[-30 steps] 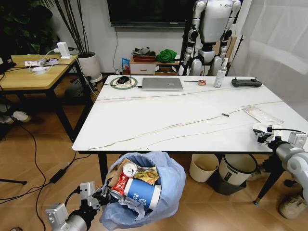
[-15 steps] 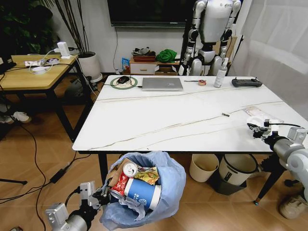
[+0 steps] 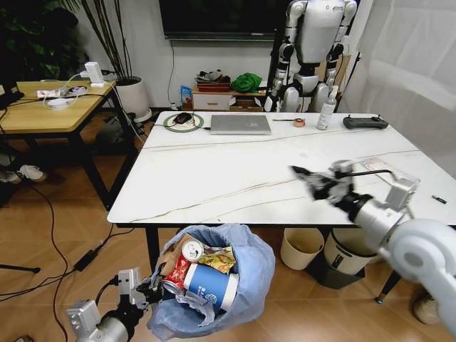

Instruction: Pick up the trash bin and place the trash from the table into it.

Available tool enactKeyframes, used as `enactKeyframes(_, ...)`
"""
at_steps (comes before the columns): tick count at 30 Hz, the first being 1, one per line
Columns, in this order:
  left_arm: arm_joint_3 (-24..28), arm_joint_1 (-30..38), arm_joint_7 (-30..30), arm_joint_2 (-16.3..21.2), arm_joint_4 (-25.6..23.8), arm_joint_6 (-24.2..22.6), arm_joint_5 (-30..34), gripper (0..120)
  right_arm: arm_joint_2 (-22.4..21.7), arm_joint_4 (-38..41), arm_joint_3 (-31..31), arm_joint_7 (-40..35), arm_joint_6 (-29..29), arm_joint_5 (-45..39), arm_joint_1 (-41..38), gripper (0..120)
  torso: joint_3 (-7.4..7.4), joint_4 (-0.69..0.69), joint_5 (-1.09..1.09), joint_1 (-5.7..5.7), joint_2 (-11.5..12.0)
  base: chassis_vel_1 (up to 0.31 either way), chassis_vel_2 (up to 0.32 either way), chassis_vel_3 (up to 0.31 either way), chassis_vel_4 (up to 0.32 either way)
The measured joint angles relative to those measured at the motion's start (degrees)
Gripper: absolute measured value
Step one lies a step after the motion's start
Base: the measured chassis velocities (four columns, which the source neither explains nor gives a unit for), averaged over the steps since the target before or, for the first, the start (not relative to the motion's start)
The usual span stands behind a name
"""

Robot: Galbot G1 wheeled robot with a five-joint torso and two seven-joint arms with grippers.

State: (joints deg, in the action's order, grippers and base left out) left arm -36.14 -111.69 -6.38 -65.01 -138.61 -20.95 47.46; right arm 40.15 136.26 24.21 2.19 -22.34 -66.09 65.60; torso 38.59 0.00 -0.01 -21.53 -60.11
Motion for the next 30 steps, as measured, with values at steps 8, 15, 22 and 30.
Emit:
enactKeyframes(8, 0.1, -0.3, -1.2, 0.0, -0.3, -0.5, 1.3, 0, -2.8, 7.5, -14.4, 2.3, 3.8, -0.7, 1.7, 0, 0.0, -0.02, 0.0, 0.0, 0.0, 0.0, 0.0, 0.0, 0.0)
enactKeyframes(15, 0.3, -1.3, -1.7, -0.6, -1.2, -0.9, 1.3, 0, -2.2, 4.6, -27.0, 2.0, 4.1, 5.1, 0.1, 0, 0.0, -0.01, 0.02, 0.0, 0.0, 0.0, 0.0, 0.0, 0.0)
enactKeyframes(22, 0.2, -2.2, -1.7, -1.1, -2.6, -1.0, 1.0, 0, 0.7, 0.8, -32.8, 1.2, 4.1, 8.4, -1.0, 0, 0.0, -0.01, 0.02, 0.0, 0.0, 0.0, 0.0, 0.0, 0.0)
enactKeyframes(30, 1.2, -2.9, -2.6, -1.6, -3.8, -1.6, 0.3, 0, 0.3, -0.6, -33.0, 0.4, 3.6, 10.9, 0.3, 0, 0.0, -0.01, 0.01, 0.0, 0.0, 0.0, 0.0, 0.0, 0.0)
